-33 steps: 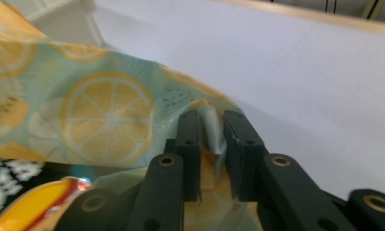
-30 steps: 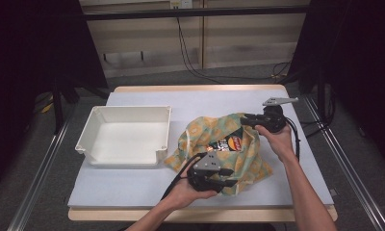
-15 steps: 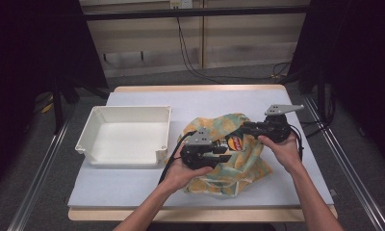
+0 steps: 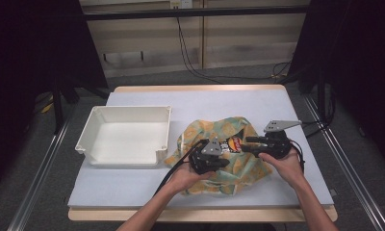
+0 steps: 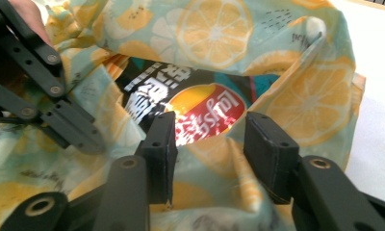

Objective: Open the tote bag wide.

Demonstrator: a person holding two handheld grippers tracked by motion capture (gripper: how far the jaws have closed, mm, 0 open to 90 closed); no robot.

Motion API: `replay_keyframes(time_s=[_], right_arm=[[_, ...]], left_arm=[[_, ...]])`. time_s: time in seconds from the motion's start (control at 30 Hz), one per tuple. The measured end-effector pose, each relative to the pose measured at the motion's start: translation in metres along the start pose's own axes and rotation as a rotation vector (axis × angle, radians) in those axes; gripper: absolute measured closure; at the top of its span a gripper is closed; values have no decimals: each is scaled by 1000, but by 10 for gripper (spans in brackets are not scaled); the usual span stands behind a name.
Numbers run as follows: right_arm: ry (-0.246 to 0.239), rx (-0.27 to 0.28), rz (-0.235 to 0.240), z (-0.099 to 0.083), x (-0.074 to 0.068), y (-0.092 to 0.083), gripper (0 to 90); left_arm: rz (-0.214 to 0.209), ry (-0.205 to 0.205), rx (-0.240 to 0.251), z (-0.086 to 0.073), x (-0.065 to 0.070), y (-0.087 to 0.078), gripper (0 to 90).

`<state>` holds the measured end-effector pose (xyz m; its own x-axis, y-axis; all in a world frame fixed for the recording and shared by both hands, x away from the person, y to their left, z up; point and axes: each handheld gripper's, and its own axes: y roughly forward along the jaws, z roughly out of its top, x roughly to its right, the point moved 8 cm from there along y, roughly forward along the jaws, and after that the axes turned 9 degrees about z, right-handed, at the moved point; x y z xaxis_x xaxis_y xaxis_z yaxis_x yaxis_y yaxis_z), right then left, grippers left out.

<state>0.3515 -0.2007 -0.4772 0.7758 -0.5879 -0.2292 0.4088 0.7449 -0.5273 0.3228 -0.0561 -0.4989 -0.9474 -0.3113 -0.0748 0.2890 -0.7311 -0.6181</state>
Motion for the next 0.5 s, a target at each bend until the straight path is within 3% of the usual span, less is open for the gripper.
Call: replay_keyframes(time_s=[0.1,0.13,0.17,0.2,0.27,0.33,0.37,0.4,0.5], right_arm=[[-11,4,-7,0,-7,-5,524],[-12,8,-4,1,-10,-6,516],[-6,19,6,1,-13,-7,510],[2,24,15,1,-15,-7,508],[2,27,22,0,-17,-6,507],[-2,4,23,-4,-20,-2,484],[-1,-16,24,-8,-20,3,449],[-1,-16,24,-8,-20,3,449],[5,-43,26,-15,-20,10,413]], left_arm=[[8,-25,42,2,-2,-5,900],[4,-50,66,4,-6,-10,899],[-7,-120,135,9,-16,-19,874],[0,-127,145,10,-20,-21,847],[22,-136,160,11,-26,-25,805],[49,-139,157,11,-32,-27,704],[62,-138,157,10,-34,-27,607],[72,-141,153,9,-37,-26,607],[71,-143,123,1,-39,-17,491]])
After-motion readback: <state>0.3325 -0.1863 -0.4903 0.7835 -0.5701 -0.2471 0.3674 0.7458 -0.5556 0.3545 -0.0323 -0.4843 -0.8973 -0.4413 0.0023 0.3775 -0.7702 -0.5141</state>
